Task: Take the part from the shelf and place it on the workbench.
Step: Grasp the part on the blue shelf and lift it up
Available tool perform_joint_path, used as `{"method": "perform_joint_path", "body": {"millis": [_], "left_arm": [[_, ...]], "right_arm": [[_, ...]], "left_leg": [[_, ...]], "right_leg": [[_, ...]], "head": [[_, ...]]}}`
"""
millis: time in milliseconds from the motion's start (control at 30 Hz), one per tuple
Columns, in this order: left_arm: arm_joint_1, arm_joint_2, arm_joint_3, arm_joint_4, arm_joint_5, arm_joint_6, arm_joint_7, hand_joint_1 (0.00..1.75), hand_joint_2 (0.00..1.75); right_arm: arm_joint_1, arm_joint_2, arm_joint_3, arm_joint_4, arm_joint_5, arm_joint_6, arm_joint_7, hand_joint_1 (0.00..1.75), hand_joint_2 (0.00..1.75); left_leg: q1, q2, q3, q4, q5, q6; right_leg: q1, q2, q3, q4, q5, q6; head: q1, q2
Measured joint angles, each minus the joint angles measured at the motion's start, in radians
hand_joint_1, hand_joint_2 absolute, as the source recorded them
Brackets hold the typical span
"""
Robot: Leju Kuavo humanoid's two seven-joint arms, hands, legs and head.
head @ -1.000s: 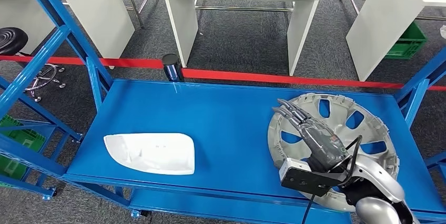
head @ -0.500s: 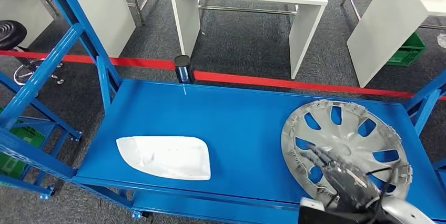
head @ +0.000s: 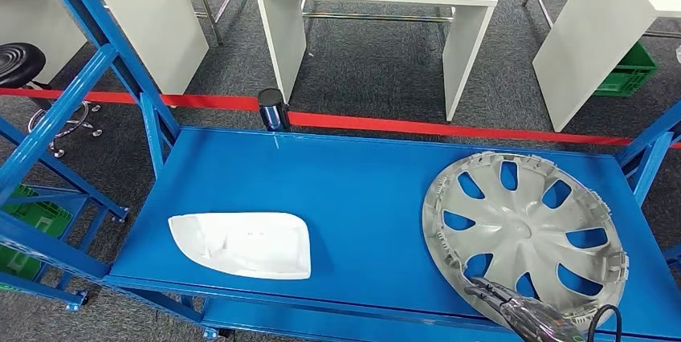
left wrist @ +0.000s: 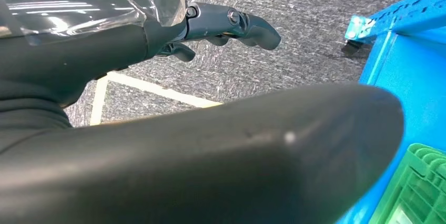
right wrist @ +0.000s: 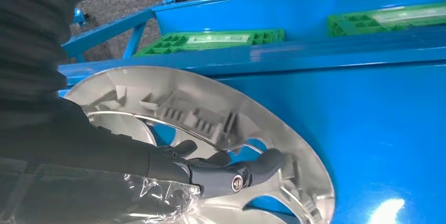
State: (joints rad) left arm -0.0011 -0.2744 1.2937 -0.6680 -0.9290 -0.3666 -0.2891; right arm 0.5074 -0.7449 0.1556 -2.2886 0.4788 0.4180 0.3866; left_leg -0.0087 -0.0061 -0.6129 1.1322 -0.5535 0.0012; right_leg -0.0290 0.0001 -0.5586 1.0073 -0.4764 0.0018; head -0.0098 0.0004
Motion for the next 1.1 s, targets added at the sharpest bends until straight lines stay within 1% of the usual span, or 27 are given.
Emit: {"method": "perform_joint_path", "body": {"millis": [33,67,100,133,167,200,233,267,300,400,433,467,500,567,600,633,667,700,733,767,800,867,900,967,1000,1067,1100], "left_arm": [[-0.001,0.001,0.002,0.003,-0.001,0.0,-0.001,0.0,0.0],[-0.002,0.002,0.004,0.005,-0.002,0.0,-0.001,0.0,0.0],[-0.002,0.003,0.004,0.008,-0.002,-0.001,-0.001,0.0,0.0],[-0.002,0.003,0.005,0.01,-0.003,-0.001,-0.001,0.0,0.0],[-0.002,0.003,0.007,0.011,-0.004,-0.003,-0.001,0.0,0.0],[-0.003,0.003,0.008,0.012,-0.005,-0.006,-0.001,0.0,0.0],[-0.005,0.003,0.01,0.012,-0.008,-0.009,-0.001,0.0,0.0],[-0.007,0.002,0.012,0.011,-0.01,-0.013,0.0,0.0,0.0],[-0.008,0.0,0.014,0.009,-0.012,-0.018,0.002,0.0,0.0],[-0.011,-0.02,0.028,-0.015,-0.015,-0.037,0.014,0.0,0.0],[-0.011,-0.028,0.032,-0.025,-0.015,-0.043,0.017,0.0,0.0],[-0.011,-0.035,0.036,-0.033,-0.016,-0.046,0.019,0.0,0.0],[-0.011,-0.04,0.039,-0.04,-0.016,-0.049,0.021,0.0,0.0],[-0.011,-0.049,0.045,-0.048,-0.018,-0.052,0.023,0.0,0.0],[-0.011,-0.053,0.049,-0.052,-0.02,-0.054,0.024,0.0,0.0],[-0.011,-0.056,0.052,-0.056,-0.022,-0.057,0.025,0.0,0.0],[-0.011,-0.059,0.054,-0.059,-0.025,-0.06,0.026,0.0,0.0],[-0.011,-0.061,0.056,-0.062,-0.029,-0.063,0.026,0.0,0.0],[-0.011,-0.064,0.056,-0.066,-0.033,-0.066,0.026,0.0,0.0],[-0.011,-0.066,0.057,-0.069,-0.038,-0.069,0.026,0.0,0.0],[-0.011,-0.068,0.057,-0.071,-0.043,-0.072,0.025,0.0,0.0],[-0.011,-0.07,0.057,-0.074,-0.053,-0.077,0.02,0.0,0.0],[-0.01,-0.07,0.057,-0.074,-0.057,-0.078,0.016,0.0,0.0],[-0.01,-0.07,0.057,-0.074,-0.066,-0.078,0.007,0.0,0.0],[-0.01,-0.07,0.057,-0.074,-0.07,-0.077,0.003,0.0,0.0],[-0.01,-0.069,0.058,-0.074,-0.075,-0.075,-0.001,0.0,0.0],[-0.01,-0.069,0.058,-0.073,-0.076,-0.074,-0.002,0.0,0.0]], "right_arm": [[0.003,-0.004,0.001,0.0,-0.002,-0.002,0.002,0.0,1.75],[0.006,-0.006,0.001,0.0,-0.003,-0.003,0.003,0.0,1.75],[0.007,-0.008,0.002,0.0,-0.003,-0.004,0.003,0.0,1.75],[0.008,-0.009,0.003,0.0,-0.004,-0.005,0.004,0.0,1.75],[0.009,-0.009,0.005,0.0,-0.004,-0.009,0.005,0.0,1.75],[0.01,-0.01,0.006,0.0,-0.003,-0.017,0.005,0.0,1.75],[0.009,-0.01,0.009,0.0,0.001,-0.03,0.004,0.0,1.75],[0.006,-0.008,0.012,0.0,0.009,-0.048,0.0,0.0,1.75],[0.0,-0.003,0.015,0.001,0.022,-0.068,-0.006,0.0,1.75],[-0.025,0.029,0.021,0.002,0.061,-0.12,-0.033,0.0,1.75],[-0.032,0.04,0.021,0.003,0.068,-0.129,-0.039,0.0,1.75],[-0.036,0.048,0.021,0.004,0.072,-0.132,-0.043,0.0,1.75],[-0.04,0.056,0.022,0.005,0.075,-0.134,-0.045,0.0,1.75],[-0.045,0.069,0.022,0.009,0.08,-0.139,-0.05,0.0,1.75],[-0.045,0.077,0.021,0.011,0.088,-0.144,-0.053,0.0,1.75],[-0.045,0.085,0.02,0.013,0.099,-0.15,-0.056,0.0,1.75],[-0.046,0.094,0.017,0.014,0.114,-0.157,-0.058,0.0,1.75],[-0.047,0.105,0.012,0.016,0.132,-0.164,-0.06,0.0,1.75],[-0.05,0.117,0.007,0.017,0.153,-0.17,-0.061,0.0,1.75],[-0.052,0.132,0.0,0.018,0.175,-0.173,-0.06,0.0,1.75],[-0.054,0.147,-0.007,0.019,0.196,-0.173,-0.057,0.0,1.75],[-0.053,0.177,-0.022,0.019,0.231,-0.155,-0.051,0.0,1.75],[-0.051,0.191,-0.03,0.019,0.243,-0.137,-0.049,0.0,1.75],[-0.044,0.216,-0.047,0.018,0.257,-0.096,-0.048,0.0,1.75],[-0.039,0.225,-0.054,0.017,0.263,-0.077,-0.048,0.0,1.75],[-0.03,0.237,-0.066,0.017,0.273,-0.052,-0.048,0.0,1.75],[-0.025,0.241,-0.071,0.016,0.279,-0.043,-0.048,0.0,1.75]], "left_leg": [[0.005,0.0,-0.034,0.07,-0.032,-0.006],[0.009,0.0,-0.063,0.129,-0.053,-0.009],[0.011,0.001,-0.08,0.161,-0.056,-0.011],[0.013,0.001,-0.078,0.154,-0.041,-0.01],[0.013,0.001,-0.057,0.106,-0.009,-0.008],[0.013,0.001,-0.022,0.032,0.028,-0.003],[0.011,0.001,0.012,-0.039,0.056,0.001],[0.008,0.002,0.036,-0.092,0.072,0.006],[0.004,0.002,0.048,-0.12,0.077,0.011],[0.0,0.003,0.056,-0.138,0.083,0.026],[0.001,0.003,0.063,-0.148,0.089,0.033],[0.003,0.004,0.069,-0.158,0.096,0.039],[0.003,0.004,0.072,-0.164,0.1,0.042],[-0.002,0.004,0.071,-0.164,0.101,0.045],[-0.004,0.003,0.07,-0.164,0.101,0.046],[-0.006,0.003,0.07,-0.163,0.1,0.046],[-0.006,0.002,0.07,-0.161,0.099,0.045],[-0.006,0.001,0.071,-0.157,0.098,0.043],[-0.008,0.0,0.069,-0.151,0.094,0.039],[-0.01,0.0,0.067,-0.144,0.09,0.035],[-0.012,-0.001,0.065,-0.138,0.086,0.032],[-0.013,-0.001,0.062,-0.133,0.082,0.027],[-0.011,-0.001,0.06,-0.13,0.079,0.024],[-0.006,0.0,0.041,-0.088,0.049,0.012],[-0.002,0.0,0.017,-0.035,0.019,0.004],[0.006,0.001,-0.047,0.104,-0.043,-0.007],[0.008,0.001,-0.073,0.156,-0.058,-0.009]], "right_leg": [[0.0,0.0,0.0,0.0,0.0,0.0],[0.0,0.0,0.001,0.0,-0.001,-0.001],[0.0,0.0,0.001,0.0,-0.001,-0.001],[0.0,0.0,0.002,0.0,-0.002,-0.001],[0.0,0.001,0.004,0.0,-0.002,-0.001],[0.001,0.001,0.005,0.0,-0.002,-0.001],[0.003,0.002,0.005,0.0,-0.003,0.001],[0.004,0.002,0.005,0.0,-0.003,0.003],[0.005,0.002,0.004,-0.001,-0.003,0.007],[0.003,0.002,0.004,-0.006,-0.001,0.023],[0.002,0.001,-0.001,0.005,-0.008,0.025],[0.003,0.001,-0.014,0.035,-0.025,0.024],[0.003,0.001,-0.039,0.087,-0.051,0.019],[0.004,0.001,-0.103,0.221,-0.106,0.012],[0.004,0.001,-0.123,0.263,-0.117,0.015],[0.004,0.001,-0.125,0.268,-0.114,0.021],[0.004,0.001,-0.106,0.232,-0.095,0.03],[0.003,0.0,-0.072,0.164,-0.067,0.039],[0.003,0.001,-0.038,0.094,-0.043,0.043],[0.003,0.001,-0.012,0.041,-0.025,0.04],[0.004,0.001,0.002,0.01,-0.015,0.034],[0.008,0.002,0.004,0.0,-0.011,0.016],[0.007,0.001,0.006,-0.001,-0.01,0.011],[0.003,0.001,0.011,-0.003,-0.008,0.003],[0.001,0.0,0.012,-0.003,-0.007,0.0],[0.002,0.0,0.011,-0.003,-0.007,-0.002],[0.003,0.0,0.011,-0.002,-0.007,-0.002]], "head": [[-0.001,0.0],[-0.001,0.0],[-0.001,0.0],[-0.002,0.0],[-0.002,0.0],[-0.002,0.0],[-0.001,0.0],[-0.001,0.0],[-0.001,0.0],[-0.001,0.0],[0.0,0.0],[0.001,0.0],[0.002,0.0],[0.003,0.0],[0.003,0.0],[0.003,0.0],[0.003,0.0],[0.003,0.0],[0.003,0.0],[0.003,0.0],[0.003,0.0],[0.003,0.0],[0.003,0.0],[0.0,0.0],[-0.002,0.0],[-0.006,0.0],[-0.006,0.0]]}}
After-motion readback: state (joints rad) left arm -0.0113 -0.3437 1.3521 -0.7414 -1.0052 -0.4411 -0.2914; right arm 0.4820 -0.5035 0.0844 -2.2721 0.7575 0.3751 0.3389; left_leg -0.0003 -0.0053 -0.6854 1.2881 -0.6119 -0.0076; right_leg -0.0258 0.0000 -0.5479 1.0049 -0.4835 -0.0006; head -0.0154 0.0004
